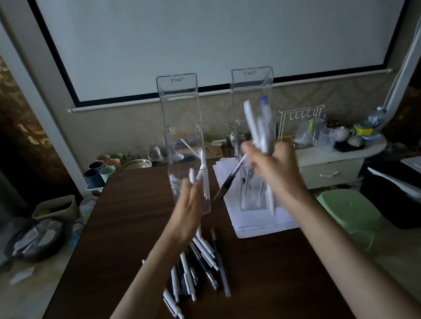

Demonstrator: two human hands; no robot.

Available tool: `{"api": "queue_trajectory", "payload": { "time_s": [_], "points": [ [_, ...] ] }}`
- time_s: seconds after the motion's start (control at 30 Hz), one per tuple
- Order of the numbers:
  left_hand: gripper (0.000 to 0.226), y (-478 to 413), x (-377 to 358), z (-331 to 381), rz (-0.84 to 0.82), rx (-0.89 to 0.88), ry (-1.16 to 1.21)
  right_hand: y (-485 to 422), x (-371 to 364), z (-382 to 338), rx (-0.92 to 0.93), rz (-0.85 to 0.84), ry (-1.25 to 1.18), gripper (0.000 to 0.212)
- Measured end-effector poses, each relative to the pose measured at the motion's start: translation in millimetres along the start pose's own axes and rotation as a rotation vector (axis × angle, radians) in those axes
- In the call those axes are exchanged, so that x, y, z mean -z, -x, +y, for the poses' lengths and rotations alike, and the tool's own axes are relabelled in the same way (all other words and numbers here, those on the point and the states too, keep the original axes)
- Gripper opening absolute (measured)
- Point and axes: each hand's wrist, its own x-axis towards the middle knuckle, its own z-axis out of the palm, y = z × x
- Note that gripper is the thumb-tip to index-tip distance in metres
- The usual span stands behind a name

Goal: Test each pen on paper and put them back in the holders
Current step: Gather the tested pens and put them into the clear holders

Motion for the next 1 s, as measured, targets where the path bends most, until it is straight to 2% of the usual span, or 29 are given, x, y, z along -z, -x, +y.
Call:
{"api": "queue_trajectory", "payload": {
  "time_s": [0.1, 0.17, 0.3, 0.4, 0.43, 0.5, 0.57, 0.6, 0.67, 0.73, 0.8, 0.87, 0.9, 1.0],
  "points": [
    [0.024, -30.5, 20.2, 13.3, 0.166, -0.138, 0.033, -24.3, 27.4, -5.4, 0.096, 0.211, -0.007, 0.021],
    [0.021, -55.7, 32.4, 25.4, 0.257, -0.152, 0.056, -45.3, 37.8, -2.3, 0.105, 0.281, -0.007, 0.022],
    [0.016, -95.2, 41.2, 33.7, 0.411, -0.191, 0.066, -73.7, 37.8, 9.3, 0.089, 0.306, 0.042, 0.018],
    [0.013, -116.5, 40.9, 20.0, 0.443, -0.091, -0.095, -80.7, 31.4, 22.6, 0.060, 0.293, 0.197, 0.025],
    [0.016, -120.3, 41.6, 15.2, 0.404, -0.010, -0.206, -82.0, 29.9, 27.9, 0.024, 0.257, 0.274, 0.029],
    [0.039, -121.5, 42.0, 8.2, 0.310, 0.160, -0.343, -81.5, 28.1, 39.5, -0.074, 0.148, 0.349, 0.038],
    [0.063, -113.6, 39.7, 6.8, 0.305, 0.222, -0.312, -73.0, 26.6, 45.3, -0.132, 0.079, 0.223, 0.031],
    [0.065, -107.5, 37.5, 7.6, 0.329, 0.188, -0.296, -66.3, 25.4, 44.8, -0.132, 0.059, 0.105, 0.026],
    [0.051, -93.4, 32.2, 10.8, 0.323, 0.104, -0.264, -52.0, 22.7, 42.1, -0.125, -0.016, -0.140, 0.016],
    [0.028, -76.8, 26.7, 11.8, 0.226, 0.029, -0.197, -38.5, 19.3, 40.6, -0.145, -0.169, -0.327, 0.013],
    [0.021, -59.4, 23.7, 10.7, 0.105, -0.029, -0.141, -23.6, 11.0, 39.1, -0.193, -0.332, -0.424, 0.023],
    [0.016, -40.8, 22.5, 9.2, -0.003, -0.032, -0.104, -9.4, -2.7, 41.0, -0.221, -0.394, -0.458, 0.032],
    [0.016, -31.3, 21.5, 6.3, -0.064, -0.018, -0.078, -2.7, -11.2, 42.3, -0.224, -0.387, -0.466, 0.033],
    [0.040, -5.6, 15.0, -8.2, -0.343, 0.099, 0.026, 14.1, -37.9, 50.0, -0.264, -0.328, -0.585, 0.023]
  ]
}}
